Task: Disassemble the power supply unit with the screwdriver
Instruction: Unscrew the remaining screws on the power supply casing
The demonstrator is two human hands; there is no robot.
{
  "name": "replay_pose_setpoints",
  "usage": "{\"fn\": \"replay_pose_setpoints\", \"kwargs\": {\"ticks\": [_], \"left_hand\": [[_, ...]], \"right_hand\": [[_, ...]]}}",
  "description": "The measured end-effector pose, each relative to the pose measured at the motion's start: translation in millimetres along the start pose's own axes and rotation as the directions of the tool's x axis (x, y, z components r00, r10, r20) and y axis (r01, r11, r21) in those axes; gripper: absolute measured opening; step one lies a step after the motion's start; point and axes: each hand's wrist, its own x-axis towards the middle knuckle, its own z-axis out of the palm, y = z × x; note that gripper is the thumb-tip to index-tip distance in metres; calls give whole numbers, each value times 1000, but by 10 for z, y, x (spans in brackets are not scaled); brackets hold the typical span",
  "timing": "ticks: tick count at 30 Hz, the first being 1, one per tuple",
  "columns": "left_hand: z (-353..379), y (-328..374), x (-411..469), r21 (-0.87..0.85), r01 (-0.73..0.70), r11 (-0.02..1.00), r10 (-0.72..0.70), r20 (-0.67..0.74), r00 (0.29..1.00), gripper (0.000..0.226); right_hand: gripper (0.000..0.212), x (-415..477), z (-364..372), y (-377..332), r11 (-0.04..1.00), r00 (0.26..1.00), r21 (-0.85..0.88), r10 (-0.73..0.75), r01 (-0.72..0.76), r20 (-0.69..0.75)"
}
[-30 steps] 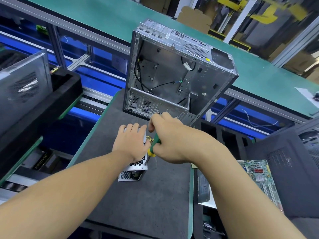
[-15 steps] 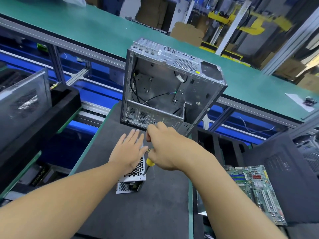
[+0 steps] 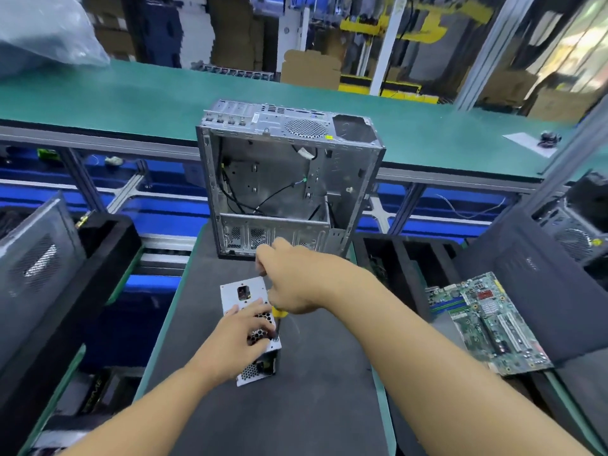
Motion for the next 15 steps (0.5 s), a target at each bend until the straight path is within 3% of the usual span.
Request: {"fn": "replay_pose_setpoints", "kwargs": {"ticks": [5, 9, 15], "left_hand": [[-47, 34, 45, 26, 44, 999, -45, 25, 999, 17], [-60, 120, 103, 7, 87, 996, -87, 18, 996, 30], [-50, 197, 123, 64, 103, 993, -101, -28, 994, 26]], "right_hand": [[24, -43, 28, 27, 999, 999, 40, 31, -29, -36], [17, -71, 24, 38, 997, 998, 55, 47, -45, -38], [12, -75, 79, 19, 998, 993, 4, 58, -58, -101]]}}
